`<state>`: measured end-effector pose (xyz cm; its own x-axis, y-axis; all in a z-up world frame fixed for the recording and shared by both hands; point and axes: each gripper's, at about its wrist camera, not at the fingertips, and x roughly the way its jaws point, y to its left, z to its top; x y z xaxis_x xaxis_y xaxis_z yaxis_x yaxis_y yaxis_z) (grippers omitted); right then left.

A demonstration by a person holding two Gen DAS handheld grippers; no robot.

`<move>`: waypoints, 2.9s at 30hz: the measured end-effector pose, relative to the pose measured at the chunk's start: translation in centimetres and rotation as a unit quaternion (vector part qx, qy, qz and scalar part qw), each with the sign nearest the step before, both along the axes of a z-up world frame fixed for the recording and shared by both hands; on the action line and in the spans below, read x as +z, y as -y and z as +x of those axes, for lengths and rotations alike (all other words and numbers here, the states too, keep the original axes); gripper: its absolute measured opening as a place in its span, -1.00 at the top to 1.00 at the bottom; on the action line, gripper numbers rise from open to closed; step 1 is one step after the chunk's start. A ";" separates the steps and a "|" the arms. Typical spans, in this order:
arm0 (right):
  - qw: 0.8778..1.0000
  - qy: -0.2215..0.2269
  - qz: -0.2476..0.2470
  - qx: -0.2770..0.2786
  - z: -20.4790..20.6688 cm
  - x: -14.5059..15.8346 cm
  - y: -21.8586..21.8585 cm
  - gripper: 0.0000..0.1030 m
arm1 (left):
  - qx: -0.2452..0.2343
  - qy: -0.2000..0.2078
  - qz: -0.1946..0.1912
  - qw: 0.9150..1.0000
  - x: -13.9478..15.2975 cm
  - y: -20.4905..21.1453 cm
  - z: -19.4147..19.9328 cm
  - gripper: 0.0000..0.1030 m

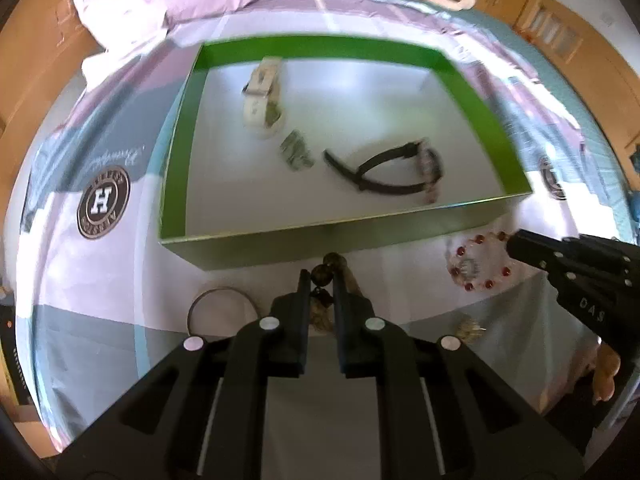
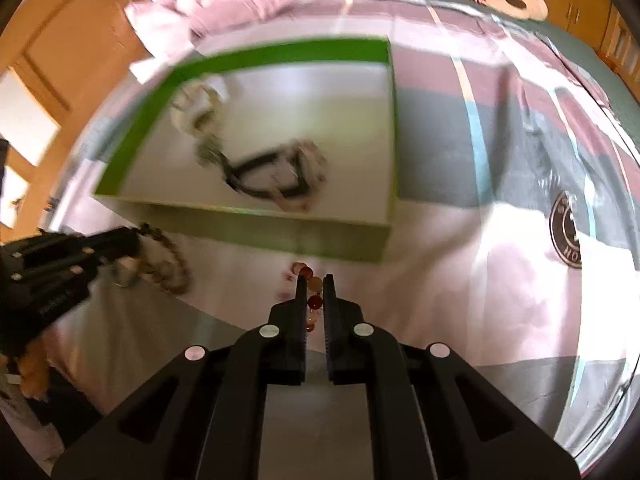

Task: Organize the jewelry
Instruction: 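Grasp the brown wooden bead bracelet with the left tool while the right tool grasps the red-bead bracelet, then drop the brown bracelet into the box with the left tool while the right tool drops the red-bead bracelet, then move the left tool to the large silver bangle while the right tool moves over the gold charm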

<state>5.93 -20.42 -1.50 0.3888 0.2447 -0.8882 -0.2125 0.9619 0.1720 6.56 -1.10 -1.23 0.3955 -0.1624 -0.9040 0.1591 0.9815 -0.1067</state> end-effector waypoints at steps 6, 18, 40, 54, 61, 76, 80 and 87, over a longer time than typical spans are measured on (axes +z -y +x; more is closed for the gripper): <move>0.999 0.029 0.021 -0.002 -0.5 2.4 0.2 0.85 | -0.010 0.032 -0.009 0.999 2.1 0.2 -1.2 0.78; 0.979 0.196 0.053 -0.022 -1.7 8.7 0.6 0.85 | 0.010 0.179 -0.036 0.983 8.2 -0.8 -2.4 0.78; 0.987 0.143 0.053 -0.053 4.3 4.6 -0.4 0.85 | 0.069 0.130 -0.008 0.989 4.4 -3.0 4.6 0.78; 0.989 0.121 0.038 -0.071 5.0 2.9 0.7 0.85 | 0.060 0.117 0.005 0.991 3.2 -2.2 4.9 0.78; 0.991 0.109 0.021 -0.072 5.2 2.1 0.3 0.85 | 0.058 0.116 0.007 0.992 3.1 -2.1 4.9 0.78; 0.991 0.109 0.034 -0.076 4.4 2.7 0.6 0.20 | 0.059 0.110 0.016 0.992 2.9 -2.2 4.7 0.63; 0.994 0.088 0.038 -0.048 2.2 3.0 0.4 0.19 | 0.059 0.115 0.024 0.991 4.1 -3.1 2.7 0.46; 0.998 -0.040 -0.016 0.039 -1.4 -2.2 -2.6 0.07 | 0.059 0.039 0.056 0.996 1.9 -4.8 -0.2 0.03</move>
<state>4.49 -17.79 -3.71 0.2975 0.2433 -0.9232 -0.2742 0.9480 0.1615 6.33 3.68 0.64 0.4760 -0.0108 -0.8794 0.0459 0.9989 0.0126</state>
